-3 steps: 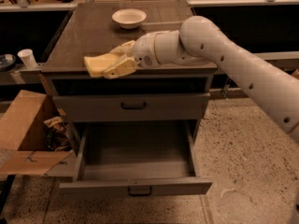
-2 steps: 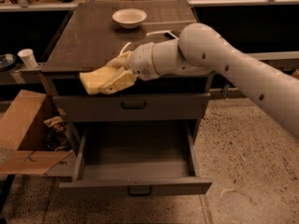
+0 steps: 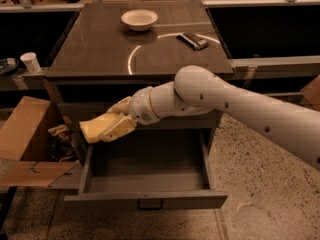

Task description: Place sponge into middle drawer

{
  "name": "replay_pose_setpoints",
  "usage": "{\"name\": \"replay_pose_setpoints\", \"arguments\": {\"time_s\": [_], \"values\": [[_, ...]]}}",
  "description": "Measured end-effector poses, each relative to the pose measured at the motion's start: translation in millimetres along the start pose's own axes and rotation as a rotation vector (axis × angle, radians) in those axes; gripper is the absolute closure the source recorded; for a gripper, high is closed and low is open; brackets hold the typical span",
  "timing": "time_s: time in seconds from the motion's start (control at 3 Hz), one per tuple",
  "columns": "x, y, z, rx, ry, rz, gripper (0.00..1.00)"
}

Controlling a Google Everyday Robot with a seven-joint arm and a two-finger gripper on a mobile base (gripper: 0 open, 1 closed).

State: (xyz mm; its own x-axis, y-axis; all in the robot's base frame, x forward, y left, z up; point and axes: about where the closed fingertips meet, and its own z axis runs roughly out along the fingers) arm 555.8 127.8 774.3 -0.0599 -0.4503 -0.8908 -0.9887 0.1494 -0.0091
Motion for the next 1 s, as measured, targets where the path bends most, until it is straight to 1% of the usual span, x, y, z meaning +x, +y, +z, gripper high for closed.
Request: {"name": "replay_pose_setpoints", "arguments": {"time_s": [0.33,0.67,1.0], "values": [[5,1,2,0.003,0.008,0.013,1.00],[43,6,14,0.025,0.067,0.109,1.00],[100,18,17,0.080,0.121,0.255,1.00]]}}
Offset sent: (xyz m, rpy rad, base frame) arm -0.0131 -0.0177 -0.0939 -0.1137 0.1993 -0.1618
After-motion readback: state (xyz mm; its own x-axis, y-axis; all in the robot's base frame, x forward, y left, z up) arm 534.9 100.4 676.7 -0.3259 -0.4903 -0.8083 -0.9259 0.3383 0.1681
